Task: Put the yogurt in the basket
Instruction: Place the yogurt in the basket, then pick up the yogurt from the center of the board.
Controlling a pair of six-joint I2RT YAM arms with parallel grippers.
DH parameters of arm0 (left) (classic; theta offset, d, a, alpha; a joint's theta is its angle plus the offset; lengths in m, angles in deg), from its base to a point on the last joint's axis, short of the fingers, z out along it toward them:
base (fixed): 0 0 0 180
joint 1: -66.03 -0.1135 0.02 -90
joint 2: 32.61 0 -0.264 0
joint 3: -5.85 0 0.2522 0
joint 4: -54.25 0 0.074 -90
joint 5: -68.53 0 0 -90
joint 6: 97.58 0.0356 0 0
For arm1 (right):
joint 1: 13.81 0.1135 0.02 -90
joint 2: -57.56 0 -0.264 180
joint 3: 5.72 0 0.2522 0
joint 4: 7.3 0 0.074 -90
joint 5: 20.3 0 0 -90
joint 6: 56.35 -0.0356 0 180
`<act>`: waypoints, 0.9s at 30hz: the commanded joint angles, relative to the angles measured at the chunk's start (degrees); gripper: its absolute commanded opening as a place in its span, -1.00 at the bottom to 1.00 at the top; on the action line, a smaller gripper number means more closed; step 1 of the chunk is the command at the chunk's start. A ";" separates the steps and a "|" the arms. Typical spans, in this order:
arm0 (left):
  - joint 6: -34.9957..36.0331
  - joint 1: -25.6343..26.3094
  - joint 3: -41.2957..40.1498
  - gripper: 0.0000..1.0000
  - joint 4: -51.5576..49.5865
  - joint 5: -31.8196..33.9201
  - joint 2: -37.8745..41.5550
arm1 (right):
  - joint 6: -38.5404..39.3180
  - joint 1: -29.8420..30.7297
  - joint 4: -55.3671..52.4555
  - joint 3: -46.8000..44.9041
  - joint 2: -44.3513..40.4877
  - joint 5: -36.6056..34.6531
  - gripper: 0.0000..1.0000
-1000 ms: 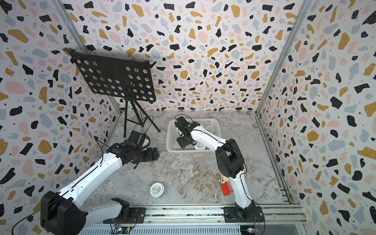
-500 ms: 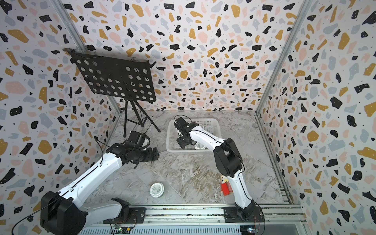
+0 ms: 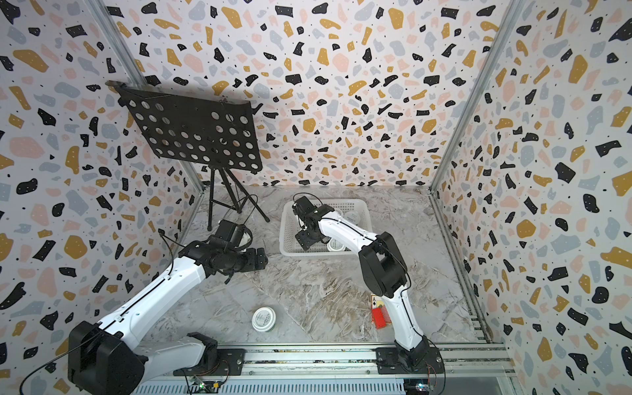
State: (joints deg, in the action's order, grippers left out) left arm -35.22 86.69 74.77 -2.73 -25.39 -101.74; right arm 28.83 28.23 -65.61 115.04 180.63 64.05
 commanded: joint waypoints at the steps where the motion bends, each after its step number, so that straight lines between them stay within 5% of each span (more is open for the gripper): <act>1: 0.33 -0.39 1.06 0.90 1.39 0.83 0.92 | 0.15 -0.12 -2.21 0.51 -7.57 0.76 0.66; 8: -1.18 -1.95 1.75 0.90 1.31 1.48 1.18 | -1.92 1.72 -1.62 -6.23 -18.88 3.18 0.67; 14: -3.36 -4.28 2.06 0.91 0.70 2.54 1.52 | -5.63 11.34 0.61 -16.30 -27.35 3.56 0.68; 21: -3.75 -6.85 1.19 0.94 -0.34 3.39 2.24 | -8.81 27.03 3.63 -18.96 -26.10 3.10 0.82; 27: -3.37 -7.83 0.44 0.95 -0.69 4.16 2.98 | -6.57 33.80 5.16 -18.42 -21.78 3.42 0.96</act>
State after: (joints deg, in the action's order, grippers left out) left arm -38.50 79.41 74.88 -3.02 -22.38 -99.94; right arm 21.64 60.86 -61.13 96.11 158.12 67.73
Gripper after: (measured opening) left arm 0.973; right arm 0.974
